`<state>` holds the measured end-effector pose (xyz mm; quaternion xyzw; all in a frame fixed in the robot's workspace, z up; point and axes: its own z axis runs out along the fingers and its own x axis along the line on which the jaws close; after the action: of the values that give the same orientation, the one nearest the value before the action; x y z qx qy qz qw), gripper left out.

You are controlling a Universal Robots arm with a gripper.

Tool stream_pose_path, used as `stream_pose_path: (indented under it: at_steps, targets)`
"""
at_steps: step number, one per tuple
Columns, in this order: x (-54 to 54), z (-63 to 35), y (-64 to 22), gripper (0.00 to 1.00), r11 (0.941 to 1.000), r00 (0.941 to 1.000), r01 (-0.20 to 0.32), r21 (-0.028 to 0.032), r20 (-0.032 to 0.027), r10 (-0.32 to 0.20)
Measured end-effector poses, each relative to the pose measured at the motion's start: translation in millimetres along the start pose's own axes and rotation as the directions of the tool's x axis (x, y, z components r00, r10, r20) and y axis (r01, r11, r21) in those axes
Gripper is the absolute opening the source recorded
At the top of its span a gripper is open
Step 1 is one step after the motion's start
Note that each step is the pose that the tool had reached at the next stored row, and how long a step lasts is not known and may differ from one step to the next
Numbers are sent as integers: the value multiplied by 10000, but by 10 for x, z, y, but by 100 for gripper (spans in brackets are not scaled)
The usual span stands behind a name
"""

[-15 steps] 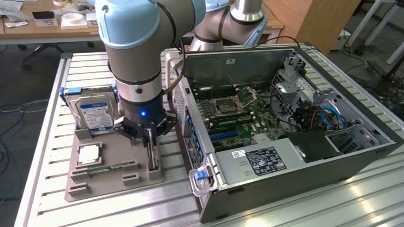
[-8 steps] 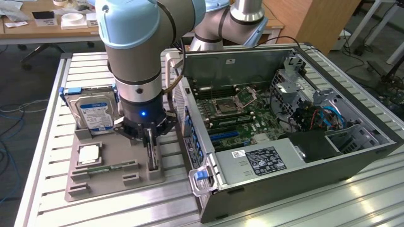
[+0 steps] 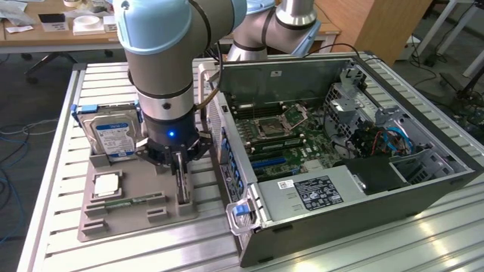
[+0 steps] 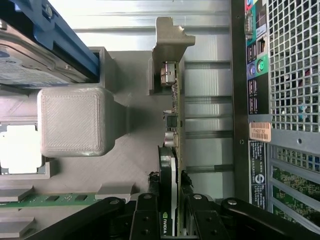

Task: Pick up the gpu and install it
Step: 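Pick up the gpu and move the gpu toward the slot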

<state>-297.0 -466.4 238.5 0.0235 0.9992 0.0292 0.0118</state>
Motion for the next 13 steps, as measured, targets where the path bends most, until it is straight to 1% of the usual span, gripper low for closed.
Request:
stream_pose_path:
  at_steps: [5,13]
  targets:
    - [-2,-76,5,27,10000,10000,0,0,0,0]
    - [-2,-86,4,27,10000,10000,0,3,-3,0]
